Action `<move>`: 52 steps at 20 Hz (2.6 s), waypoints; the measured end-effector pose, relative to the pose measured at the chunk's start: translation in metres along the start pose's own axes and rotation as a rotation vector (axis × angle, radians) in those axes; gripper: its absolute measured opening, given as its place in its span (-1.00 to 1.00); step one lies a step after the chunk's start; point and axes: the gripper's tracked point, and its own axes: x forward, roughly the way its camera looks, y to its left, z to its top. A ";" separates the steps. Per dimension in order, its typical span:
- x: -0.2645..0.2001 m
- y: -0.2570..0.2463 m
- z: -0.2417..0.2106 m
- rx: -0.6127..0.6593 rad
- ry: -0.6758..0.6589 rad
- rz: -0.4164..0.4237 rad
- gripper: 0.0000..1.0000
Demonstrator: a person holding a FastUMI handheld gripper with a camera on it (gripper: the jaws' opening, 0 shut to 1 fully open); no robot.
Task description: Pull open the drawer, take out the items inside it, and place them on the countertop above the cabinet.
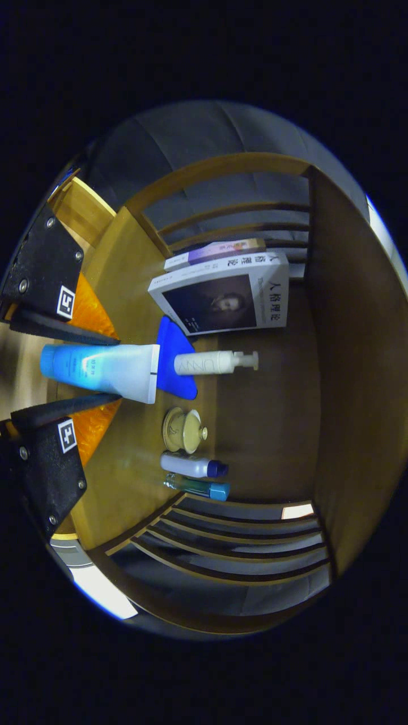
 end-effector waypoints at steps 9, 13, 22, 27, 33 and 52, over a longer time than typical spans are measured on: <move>0.030 -0.018 -0.020 0.072 0.049 -0.073 0.09; 0.035 -0.025 -0.013 0.096 0.026 -0.113 0.11; -0.026 -0.021 0.027 -0.050 -0.212 -0.155 0.89; -0.074 -0.002 0.021 -0.064 -0.308 -0.127 0.89; -0.111 0.007 -0.017 0.014 -0.339 -0.125 0.89; -0.175 0.061 -0.130 -0.108 -0.373 -0.131 0.88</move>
